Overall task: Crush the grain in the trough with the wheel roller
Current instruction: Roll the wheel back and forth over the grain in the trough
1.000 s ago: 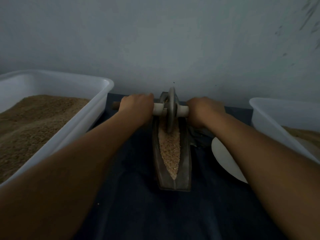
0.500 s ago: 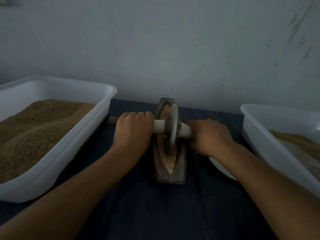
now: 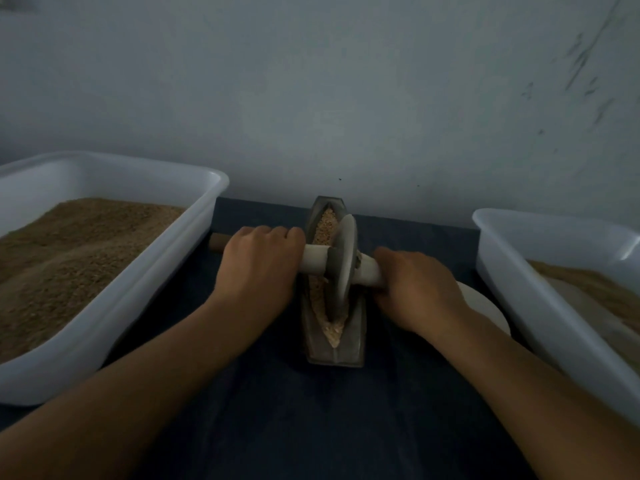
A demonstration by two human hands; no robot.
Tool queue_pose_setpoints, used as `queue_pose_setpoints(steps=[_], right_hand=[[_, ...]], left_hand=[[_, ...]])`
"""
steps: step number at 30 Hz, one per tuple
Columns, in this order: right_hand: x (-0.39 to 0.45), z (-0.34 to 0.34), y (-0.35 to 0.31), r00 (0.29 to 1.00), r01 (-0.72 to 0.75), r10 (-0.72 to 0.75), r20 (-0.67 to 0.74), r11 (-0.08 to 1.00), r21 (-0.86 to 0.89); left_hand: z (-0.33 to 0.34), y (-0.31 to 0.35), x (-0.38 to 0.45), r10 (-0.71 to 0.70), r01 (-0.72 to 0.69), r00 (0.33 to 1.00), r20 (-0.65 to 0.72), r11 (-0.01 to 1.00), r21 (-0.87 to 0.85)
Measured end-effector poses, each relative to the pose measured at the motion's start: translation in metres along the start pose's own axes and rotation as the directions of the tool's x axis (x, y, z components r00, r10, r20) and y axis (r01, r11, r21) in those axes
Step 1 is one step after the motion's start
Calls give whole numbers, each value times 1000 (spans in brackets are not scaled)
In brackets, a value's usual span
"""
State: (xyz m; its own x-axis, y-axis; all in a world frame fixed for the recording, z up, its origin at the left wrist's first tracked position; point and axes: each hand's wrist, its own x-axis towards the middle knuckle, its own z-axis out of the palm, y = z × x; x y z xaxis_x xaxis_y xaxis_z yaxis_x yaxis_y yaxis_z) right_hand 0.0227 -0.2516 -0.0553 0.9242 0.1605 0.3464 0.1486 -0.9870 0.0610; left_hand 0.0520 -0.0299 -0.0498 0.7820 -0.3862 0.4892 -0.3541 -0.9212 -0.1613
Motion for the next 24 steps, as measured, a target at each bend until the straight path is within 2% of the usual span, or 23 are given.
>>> queue_pose_setpoints(steps=[3, 7, 12, 14, 20, 24], right_hand=[[15, 8, 4, 1000, -29, 29, 1, 999, -27], [44, 13, 8, 993, -89, 91, 74, 996, -33], [77, 17, 16, 977, -116, 128, 170, 990, -81], [88, 19, 19, 973, -103, 124, 197, 988, -116], [95, 23, 21, 986, -104, 118, 118, 988, -119], [82, 20, 14, 989, -112, 124, 76, 982, -152]], left_hand=[[6, -2, 14, -2, 3, 999, 38, 1000, -31], [15, -7, 36, 2, 2, 990, 139, 1000, -25], [27, -11, 72, -72, 73, 959, 275, 997, 7], [31, -12, 80, -85, 85, 956, 280, 996, 12], [33, -15, 87, -89, 108, 956, 279, 993, -54], [32, -13, 73, -91, 103, 967, 237, 994, -40]])
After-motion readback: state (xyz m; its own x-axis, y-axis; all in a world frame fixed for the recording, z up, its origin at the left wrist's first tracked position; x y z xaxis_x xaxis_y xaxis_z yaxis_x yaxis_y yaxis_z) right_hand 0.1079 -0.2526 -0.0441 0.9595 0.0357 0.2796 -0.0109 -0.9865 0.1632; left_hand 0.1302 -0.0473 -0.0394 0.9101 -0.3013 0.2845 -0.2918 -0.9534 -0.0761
